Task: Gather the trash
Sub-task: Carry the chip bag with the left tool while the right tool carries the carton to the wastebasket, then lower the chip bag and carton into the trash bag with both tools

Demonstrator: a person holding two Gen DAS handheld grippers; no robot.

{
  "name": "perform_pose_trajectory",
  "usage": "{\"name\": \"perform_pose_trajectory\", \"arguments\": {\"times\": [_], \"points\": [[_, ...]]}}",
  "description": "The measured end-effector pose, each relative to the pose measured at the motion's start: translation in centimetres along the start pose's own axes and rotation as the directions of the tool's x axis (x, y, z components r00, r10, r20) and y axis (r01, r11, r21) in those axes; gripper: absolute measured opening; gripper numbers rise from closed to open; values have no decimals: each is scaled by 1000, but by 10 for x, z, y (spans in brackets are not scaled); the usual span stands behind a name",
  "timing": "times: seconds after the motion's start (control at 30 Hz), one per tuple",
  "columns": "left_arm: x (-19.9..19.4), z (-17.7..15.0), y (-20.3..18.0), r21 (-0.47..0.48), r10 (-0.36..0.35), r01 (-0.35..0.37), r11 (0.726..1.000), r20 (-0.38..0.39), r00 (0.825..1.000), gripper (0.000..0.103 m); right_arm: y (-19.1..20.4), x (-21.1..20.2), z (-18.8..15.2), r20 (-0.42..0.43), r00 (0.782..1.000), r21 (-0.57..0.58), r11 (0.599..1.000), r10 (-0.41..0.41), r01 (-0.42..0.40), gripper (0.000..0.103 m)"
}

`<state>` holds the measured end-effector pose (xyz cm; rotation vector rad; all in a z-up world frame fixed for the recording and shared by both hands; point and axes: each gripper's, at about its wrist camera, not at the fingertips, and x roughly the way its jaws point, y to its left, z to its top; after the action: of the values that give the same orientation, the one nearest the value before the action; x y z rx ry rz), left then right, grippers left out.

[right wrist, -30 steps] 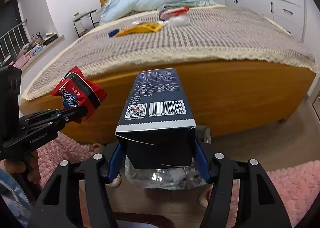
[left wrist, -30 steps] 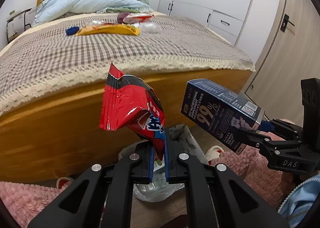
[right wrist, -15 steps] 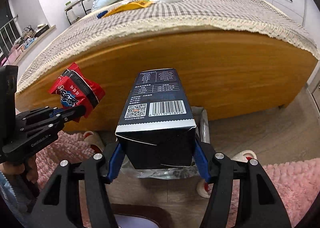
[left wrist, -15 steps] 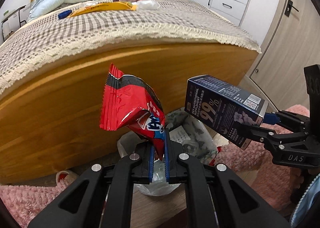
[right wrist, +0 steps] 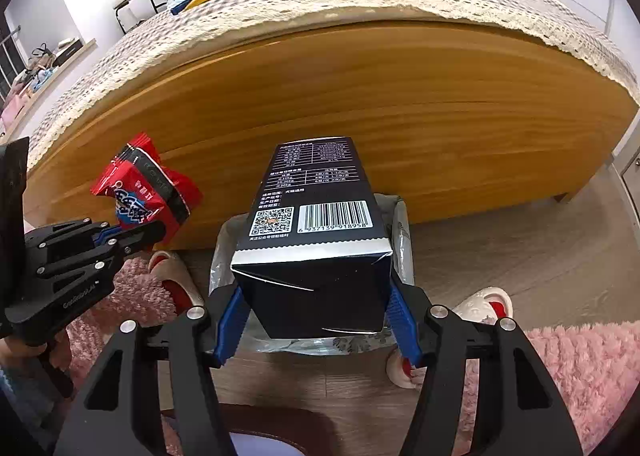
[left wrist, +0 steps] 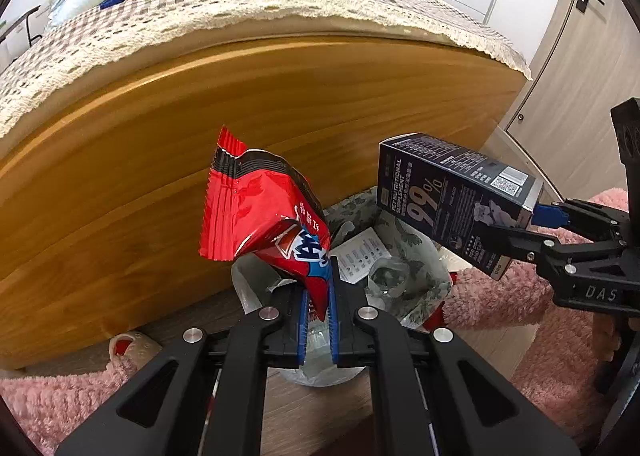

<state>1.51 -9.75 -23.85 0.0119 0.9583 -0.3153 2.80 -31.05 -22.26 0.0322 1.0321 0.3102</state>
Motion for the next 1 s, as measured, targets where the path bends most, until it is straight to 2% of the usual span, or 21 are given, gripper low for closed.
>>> {"name": "perform_pose_trajectory", "arguments": {"times": [0.2, 0.37, 0.63, 0.83, 1.0], "points": [[15, -1, 1, -11, -25, 25, 1000, -37, 999, 5, -9, 7, 0, -18, 1000, 34, 999, -20, 21, 60], [32, -3, 5, -29, -44, 41, 999, -88, 995, 5, -18, 23, 2, -73, 997, 84, 996, -2, 9, 60], [63, -7, -8, -15, -67, 65, 998, -174, 982, 5, -17, 48, 7, -142, 990, 91, 996, 14, -1, 60], [83, -16, -9, -36, -93, 87, 996, -249, 964, 5, -13, 67, 7, -216, 976, 53, 999, 7, 5, 60], [108, -19, -10, -62, -105, 90, 994, -317, 943, 5, -11, 87, 7, -302, 953, 15, 1000, -6, 12, 60]]}}
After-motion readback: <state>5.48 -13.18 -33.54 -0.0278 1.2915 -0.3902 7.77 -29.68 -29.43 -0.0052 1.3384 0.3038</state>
